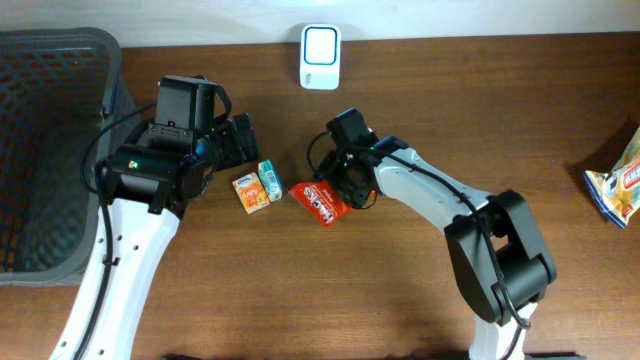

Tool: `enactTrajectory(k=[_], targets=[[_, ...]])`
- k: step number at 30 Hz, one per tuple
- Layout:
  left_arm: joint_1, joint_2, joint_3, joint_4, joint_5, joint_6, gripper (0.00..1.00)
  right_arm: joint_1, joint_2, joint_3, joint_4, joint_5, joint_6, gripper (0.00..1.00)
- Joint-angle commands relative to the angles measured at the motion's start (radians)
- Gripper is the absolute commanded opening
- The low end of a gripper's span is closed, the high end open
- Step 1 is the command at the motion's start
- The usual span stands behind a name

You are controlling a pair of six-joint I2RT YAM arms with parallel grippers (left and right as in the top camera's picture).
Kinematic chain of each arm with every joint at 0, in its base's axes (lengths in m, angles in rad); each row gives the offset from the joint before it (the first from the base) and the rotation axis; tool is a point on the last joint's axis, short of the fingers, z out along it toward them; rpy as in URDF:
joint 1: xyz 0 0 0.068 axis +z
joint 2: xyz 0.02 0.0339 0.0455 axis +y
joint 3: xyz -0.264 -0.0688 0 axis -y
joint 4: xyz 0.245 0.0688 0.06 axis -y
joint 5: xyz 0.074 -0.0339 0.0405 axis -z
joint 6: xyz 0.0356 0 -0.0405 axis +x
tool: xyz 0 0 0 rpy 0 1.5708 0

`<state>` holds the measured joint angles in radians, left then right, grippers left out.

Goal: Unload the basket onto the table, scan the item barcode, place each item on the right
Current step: 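Carry the wipes pack to the right table edge and release, then grasp the red snack bag with the right gripper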

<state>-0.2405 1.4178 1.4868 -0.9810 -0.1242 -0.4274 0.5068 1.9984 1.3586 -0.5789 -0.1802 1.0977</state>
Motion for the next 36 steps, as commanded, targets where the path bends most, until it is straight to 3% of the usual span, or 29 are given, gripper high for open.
enactTrajectory(k=[1,2,4,5,6,10,12,14,17,19,21,22,23,26,28,31,32,34,35,36], targets=[[0.002,-0.003,0.003,0.001,-0.004,0.006,0.99,0.002,0.065,-0.039,-0.05,0.085,-0.074,0.47],[0.002,-0.003,0.003,0.002,-0.004,0.006,0.99,0.002,0.065,-0.038,-0.081,0.139,-0.08,0.46],[0.002,-0.003,0.003,0.001,-0.004,0.006,0.99,0.002,0.065,-0.038,-0.116,0.197,-0.14,0.26],[0.002,-0.003,0.003,0.001,-0.004,0.006,0.99,0.002,0.063,-0.025,-0.148,0.188,-0.19,0.11],[0.002,-0.003,0.003,0.001,-0.004,0.006,0.99,0.002,0.06,-0.004,-0.176,0.177,-0.209,0.04],[0.002,-0.003,0.003,0.001,-0.004,0.006,0.99,-0.067,0.005,0.297,-0.379,-0.12,-0.554,0.04],[0.002,-0.003,0.003,0.002,-0.004,0.006,0.99,-0.206,0.005,0.446,-0.532,-0.53,-0.906,0.04],[0.002,-0.003,0.003,0.001,-0.004,0.006,0.99,-0.321,0.005,0.451,-0.653,-0.756,-1.088,0.04],[0.002,-0.003,0.003,0.001,-0.004,0.006,0.99,-0.438,0.005,0.446,-0.835,-0.823,-1.249,0.04],[0.002,-0.003,0.003,0.001,-0.004,0.006,0.99,-0.427,0.005,0.446,-0.85,-0.646,-1.239,0.04],[0.002,-0.003,0.003,0.001,-0.004,0.006,0.99,-0.38,0.005,0.443,-0.835,-0.338,-1.029,0.34],[0.002,-0.003,0.003,0.001,-0.004,0.006,0.99,-0.345,0.005,0.43,-0.833,-0.198,-0.935,0.64],[0.002,-0.003,0.003,0.002,-0.004,0.006,0.99,-0.301,0.005,0.381,-0.832,-0.044,-0.824,0.87],[0.002,-0.003,0.003,0.002,-0.004,0.006,0.99,-0.207,0.005,0.199,-0.705,-0.1,-0.808,0.9],[0.002,-0.003,0.003,0.001,-0.004,0.006,0.99,-0.148,0.005,0.063,-0.533,-0.092,-0.69,0.9],[0.002,-0.003,0.003,0.001,-0.004,0.006,0.99,-0.11,0.005,-0.085,-0.268,-0.1,-0.591,0.82],[0.002,-0.003,0.003,0.002,-0.004,0.006,0.99,-0.107,0.005,-0.104,-0.245,-0.1,-0.591,0.73],[0.002,-0.003,0.003,0.001,-0.004,0.006,0.99,-0.11,0.005,-0.1,-0.245,-0.114,-0.587,0.17],[0.002,-0.003,0.003,0.002,-0.004,0.006,0.99,-0.12,0.005,-0.09,-0.247,-0.16,-0.588,0.04],[0.002,-0.003,0.003,0.002,-0.004,0.006,0.99,-0.133,0.005,-0.07,-0.253,-0.218,-0.598,0.04]])
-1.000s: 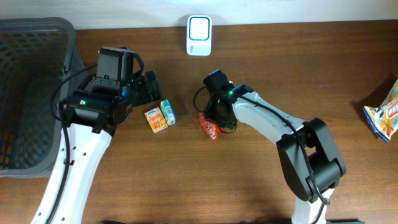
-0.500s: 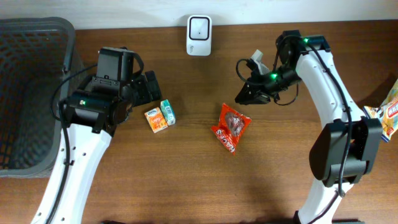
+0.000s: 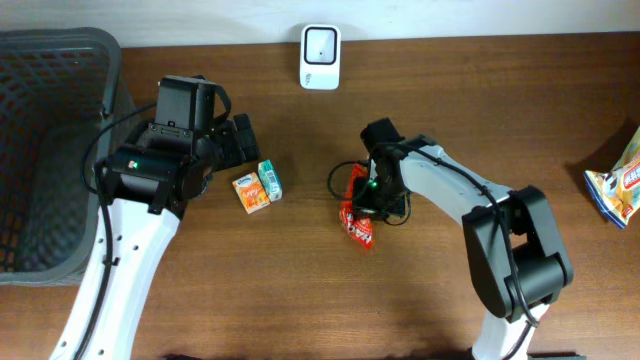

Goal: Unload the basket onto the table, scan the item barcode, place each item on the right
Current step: 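Grasp the red snack bag with the right gripper, then hold the red bag over the white scanner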

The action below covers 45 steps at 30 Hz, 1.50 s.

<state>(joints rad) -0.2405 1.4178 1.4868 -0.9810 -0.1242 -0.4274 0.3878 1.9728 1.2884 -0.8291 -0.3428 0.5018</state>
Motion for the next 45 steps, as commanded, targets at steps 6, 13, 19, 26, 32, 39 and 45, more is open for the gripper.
enactTrajectory(k=[6,13,19,26,32,39,45], targets=[[0.002,-0.003,0.003,0.001,-0.004,0.006,0.99,-0.179,0.031,0.105,-0.034,-1.147,-0.318,0.04],[0.002,-0.003,0.003,0.002,-0.004,0.006,0.99,-0.016,0.031,0.105,-0.698,-0.963,-0.998,0.04],[0.002,-0.003,0.003,0.002,-0.004,0.006,0.99,0.006,0.013,0.092,-0.871,-0.717,-1.18,0.04],[0.002,-0.003,0.003,0.001,-0.004,0.006,0.99,-0.011,0.014,0.092,-0.848,-0.696,-1.197,0.04],[0.002,-0.003,0.003,0.001,-0.004,0.006,0.99,-0.106,0.014,0.242,-0.282,-0.132,-0.352,0.04],[0.002,-0.003,0.003,0.002,-0.004,0.006,0.99,-0.099,0.05,0.435,0.552,0.13,-0.049,0.05],[0.002,-0.003,0.003,0.001,-0.004,0.006,0.99,-0.072,0.484,1.027,0.361,0.029,0.041,0.08]])
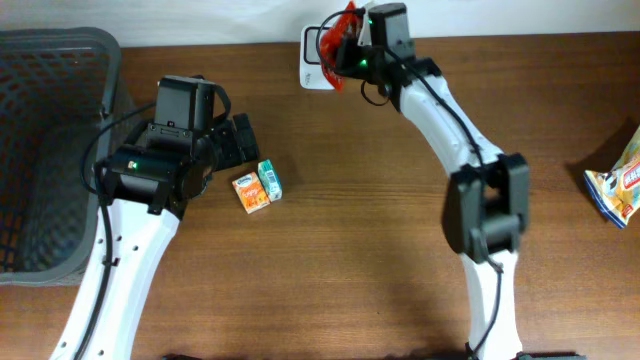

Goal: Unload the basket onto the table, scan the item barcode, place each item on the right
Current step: 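Hold the red bag over the white scanner, then place the red bag at the right table edge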

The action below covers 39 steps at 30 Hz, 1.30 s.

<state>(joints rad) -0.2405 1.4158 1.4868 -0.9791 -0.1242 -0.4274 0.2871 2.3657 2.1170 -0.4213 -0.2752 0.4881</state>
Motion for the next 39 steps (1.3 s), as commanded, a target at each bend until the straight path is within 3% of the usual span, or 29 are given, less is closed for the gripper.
enactTrajectory(k=[1,6,8,12,14,18,20,24,25,26,28,31,32,34,36,39], targets=[[0.002,-0.002,0.003,-0.001,-0.004,0.006,0.99,0.039,0.111,0.219,-0.031,-0.058,0.116,0.08],[0.002,-0.002,0.003,-0.001,-0.004,0.006,0.99,0.061,0.122,0.219,0.109,-0.145,0.21,0.11],[0.002,-0.002,0.003,-0.001,-0.004,0.006,0.99,0.059,0.143,0.219,0.097,-0.136,0.234,0.11],[0.002,-0.002,0.003,-0.001,-0.004,0.006,0.99,-0.048,0.097,0.23,0.0,-0.133,0.144,0.04],[0.002,-0.002,0.003,-0.001,-0.004,0.006,0.99,-0.183,0.029,0.278,-0.138,-0.132,0.082,0.04],[0.002,-0.002,0.003,-0.001,-0.004,0.006,0.99,-0.523,-0.039,0.37,-0.585,-0.087,0.065,0.04],[0.002,-0.002,0.003,-0.001,-0.004,0.006,0.99,-0.74,-0.035,0.348,-0.847,0.014,-0.066,0.04],[0.002,-0.002,0.003,-0.001,-0.004,0.006,0.99,-0.893,-0.035,0.228,-0.907,0.233,-0.222,0.05],[0.002,-0.002,0.003,-0.001,-0.004,0.006,0.99,-0.911,-0.035,0.192,-0.888,0.251,-0.223,0.15],[0.002,-0.002,0.003,-0.001,-0.004,0.006,0.99,-0.929,-0.035,0.148,-0.865,0.25,-0.222,0.49],[0.002,-0.002,0.003,-0.002,-0.004,0.006,0.99,-0.935,-0.035,0.129,-0.861,0.242,-0.222,0.99],[0.002,-0.002,0.003,-0.003,-0.004,0.006,0.99,-0.93,-0.091,0.208,-0.947,-0.044,-0.232,0.99],[0.002,-0.002,0.003,-0.003,-0.004,0.006,0.99,-0.905,-0.145,0.223,-1.004,-0.249,-0.345,0.99],[0.002,-0.002,0.003,-0.003,-0.004,0.006,0.99,-0.824,-0.183,0.223,-1.141,-0.421,-0.547,0.99],[0.002,-0.002,0.003,-0.003,-0.004,0.006,0.99,-0.665,-0.173,0.197,-1.272,-0.435,-0.762,0.99],[0.002,-0.002,0.003,-0.003,-0.004,0.006,0.99,-0.293,-0.163,0.003,-1.148,-0.433,-0.761,0.96]])
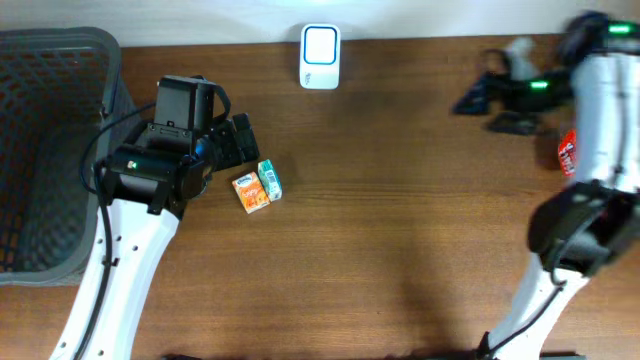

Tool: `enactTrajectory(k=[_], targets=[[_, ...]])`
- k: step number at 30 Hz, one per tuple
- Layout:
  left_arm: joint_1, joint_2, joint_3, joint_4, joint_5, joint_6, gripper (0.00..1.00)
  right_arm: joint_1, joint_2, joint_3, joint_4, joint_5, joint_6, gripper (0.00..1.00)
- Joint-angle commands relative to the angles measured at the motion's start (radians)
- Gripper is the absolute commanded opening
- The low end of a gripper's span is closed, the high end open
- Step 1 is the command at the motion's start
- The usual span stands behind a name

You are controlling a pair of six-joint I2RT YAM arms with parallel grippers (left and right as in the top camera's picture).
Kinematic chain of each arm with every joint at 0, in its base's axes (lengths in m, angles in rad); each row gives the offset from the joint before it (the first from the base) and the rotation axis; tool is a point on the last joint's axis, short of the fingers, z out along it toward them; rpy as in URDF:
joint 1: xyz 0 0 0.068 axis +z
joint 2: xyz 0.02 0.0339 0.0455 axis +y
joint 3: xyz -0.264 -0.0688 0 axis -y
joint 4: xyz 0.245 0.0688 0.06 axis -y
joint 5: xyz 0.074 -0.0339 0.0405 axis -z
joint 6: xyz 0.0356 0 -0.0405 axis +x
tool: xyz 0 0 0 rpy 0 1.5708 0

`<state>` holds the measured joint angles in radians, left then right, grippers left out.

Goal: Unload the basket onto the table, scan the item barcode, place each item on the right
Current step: 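Place the red bag at the right table edge, then grasp the teal pack with the right gripper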

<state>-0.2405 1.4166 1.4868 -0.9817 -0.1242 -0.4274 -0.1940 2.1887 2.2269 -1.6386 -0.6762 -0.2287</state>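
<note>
The white barcode scanner (320,43) stands at the back edge of the table. A red packet (567,152) shows at the far right, close against the right arm's white link and partly hidden by it. My right gripper (490,110) points left, blurred, well away from the scanner; its fingers look spread with nothing between them. My left gripper (243,141) hangs open just above and left of a small orange and green carton (257,188), not touching it.
A dark grey mesh basket (50,150) fills the left edge of the table. The right arm's white link (603,110) covers the table's far right side.
My right gripper held the red packet up at the scanner; now it is far to the right and empty, and the packet lies by the arm at the right edge. The left arm is unmoved.
My right gripper was at the red packet in the middle of the table, beside the small carton. Then it held the packet a little to the right, then up against the scanner. Now the packet is at the far right and the gripper is off it.
</note>
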Motion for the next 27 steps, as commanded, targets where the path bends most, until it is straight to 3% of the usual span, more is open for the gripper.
enactTrajectory(k=[1,2,4,6,9,15,16,18,19,20,21,23,24,26,27], targets=[[0.001,-0.002,0.003,0.0,-0.004,0.006,0.99,0.269,0.014,-0.167,0.142,-0.04,0.0,0.96],[0.002,-0.002,0.003,0.0,-0.004,0.006,0.99,0.38,0.015,-0.259,0.278,-0.094,0.091,0.95],[0.002,-0.002,0.003,0.0,-0.004,0.006,0.99,0.528,0.023,-0.367,0.532,-0.162,0.264,0.81],[0.002,-0.002,0.003,0.0,-0.004,0.006,0.99,0.645,0.03,-0.453,0.858,-0.162,0.525,0.79],[0.002,-0.002,0.003,0.0,-0.004,0.006,0.99,0.732,0.033,-0.491,1.021,-0.061,0.657,0.79],[0.002,-0.002,0.003,0.0,-0.004,0.006,0.99,0.763,0.127,-0.497,1.059,0.016,0.652,0.77],[0.002,-0.002,0.003,0.0,-0.004,0.006,0.99,0.774,0.138,-0.497,1.06,0.048,0.653,0.68],[0.002,-0.002,0.003,0.0,-0.004,0.006,0.99,0.789,0.143,-0.497,1.06,0.066,0.653,0.38],[0.002,-0.002,0.003,0.0,-0.004,0.006,0.99,0.784,0.137,-0.494,1.055,0.072,0.653,0.12],[0.002,-0.002,0.003,0.0,-0.004,0.006,0.99,0.76,0.116,-0.493,1.025,0.088,0.652,0.04],[0.002,-0.002,0.003,0.0,-0.004,0.006,0.99,0.723,0.085,-0.49,0.969,0.137,0.629,0.04],[0.002,-0.002,0.003,0.0,-0.004,0.006,0.99,0.632,-0.015,-0.444,0.742,0.425,0.548,0.04],[0.002,-0.002,0.003,0.0,-0.004,0.006,0.99,0.602,-0.071,-0.417,0.621,0.676,0.547,0.04],[0.002,-0.002,0.003,0.0,-0.004,0.006,0.99,0.601,-0.1,-0.414,0.526,1.062,0.593,0.06],[0.002,-0.002,0.003,0.0,-0.004,0.006,0.99,0.612,-0.089,-0.436,0.52,1.155,0.616,0.06]])
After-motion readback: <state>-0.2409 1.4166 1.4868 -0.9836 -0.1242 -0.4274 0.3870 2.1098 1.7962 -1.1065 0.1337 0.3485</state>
